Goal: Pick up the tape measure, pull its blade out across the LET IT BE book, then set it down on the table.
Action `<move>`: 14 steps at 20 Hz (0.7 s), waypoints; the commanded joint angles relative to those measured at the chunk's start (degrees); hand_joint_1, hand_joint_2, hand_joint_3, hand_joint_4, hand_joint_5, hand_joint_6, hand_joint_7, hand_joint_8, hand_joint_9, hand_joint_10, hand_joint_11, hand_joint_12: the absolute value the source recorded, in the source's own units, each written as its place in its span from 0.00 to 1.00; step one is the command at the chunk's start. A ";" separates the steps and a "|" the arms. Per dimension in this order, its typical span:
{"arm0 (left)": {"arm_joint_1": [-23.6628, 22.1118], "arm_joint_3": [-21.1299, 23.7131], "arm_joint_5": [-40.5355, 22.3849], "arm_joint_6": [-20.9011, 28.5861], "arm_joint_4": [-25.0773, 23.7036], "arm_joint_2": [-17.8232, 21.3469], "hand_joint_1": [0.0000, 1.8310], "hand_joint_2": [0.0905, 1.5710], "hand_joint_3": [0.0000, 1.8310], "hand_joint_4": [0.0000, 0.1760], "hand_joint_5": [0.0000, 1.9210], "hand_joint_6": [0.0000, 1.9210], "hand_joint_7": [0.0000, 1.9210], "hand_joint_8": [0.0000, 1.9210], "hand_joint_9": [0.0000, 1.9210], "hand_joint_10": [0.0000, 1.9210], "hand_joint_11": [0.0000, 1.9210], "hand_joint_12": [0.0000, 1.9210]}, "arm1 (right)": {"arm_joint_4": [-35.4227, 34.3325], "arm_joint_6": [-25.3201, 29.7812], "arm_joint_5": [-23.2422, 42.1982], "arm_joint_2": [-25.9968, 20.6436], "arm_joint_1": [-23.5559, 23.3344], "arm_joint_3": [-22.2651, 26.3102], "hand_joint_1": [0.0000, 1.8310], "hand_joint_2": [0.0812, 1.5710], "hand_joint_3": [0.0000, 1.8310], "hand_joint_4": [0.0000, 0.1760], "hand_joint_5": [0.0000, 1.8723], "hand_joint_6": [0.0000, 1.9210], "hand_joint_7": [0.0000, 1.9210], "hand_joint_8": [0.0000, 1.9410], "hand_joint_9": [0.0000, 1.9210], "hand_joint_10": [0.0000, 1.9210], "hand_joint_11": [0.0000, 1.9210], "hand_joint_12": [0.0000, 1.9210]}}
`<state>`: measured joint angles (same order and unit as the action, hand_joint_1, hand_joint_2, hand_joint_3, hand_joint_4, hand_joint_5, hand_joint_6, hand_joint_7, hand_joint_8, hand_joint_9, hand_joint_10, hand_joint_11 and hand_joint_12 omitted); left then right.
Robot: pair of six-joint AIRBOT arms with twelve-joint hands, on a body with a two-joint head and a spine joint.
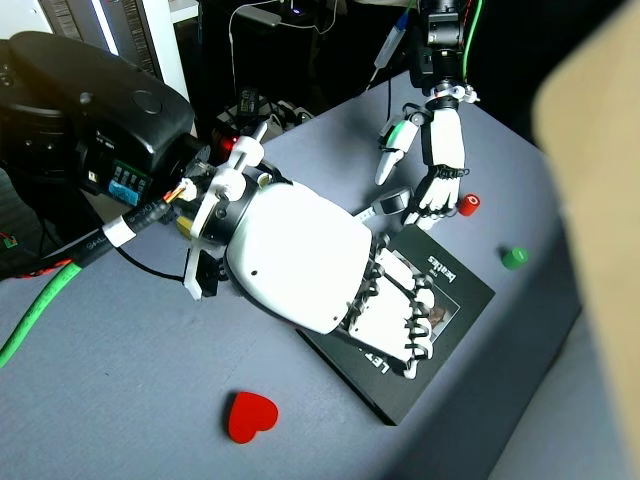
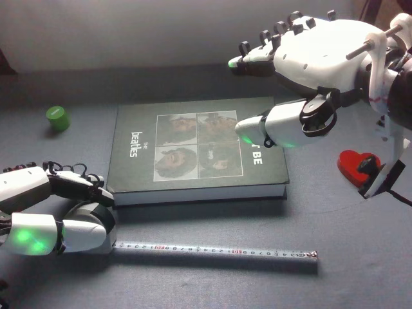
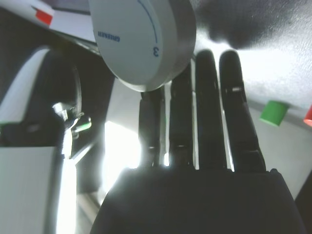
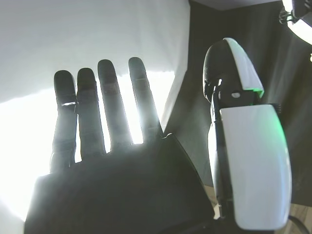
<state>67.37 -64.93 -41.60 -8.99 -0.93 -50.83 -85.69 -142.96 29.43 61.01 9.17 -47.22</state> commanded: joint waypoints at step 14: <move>-4.09 -0.55 -5.26 -1.59 2.48 6.61 0.22 0.62 0.00 0.00 0.13 0.00 0.12 0.00 0.13 0.00 0.00 0.40 | 3.32 0.19 0.56 -0.48 -0.27 0.39 0.17 0.71 0.00 0.40 0.15 0.00 0.14 0.00 0.12 0.00 0.00 0.45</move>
<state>62.96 -65.10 -40.18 -11.55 0.12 -44.58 -85.32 -142.93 29.15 60.77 9.37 -47.16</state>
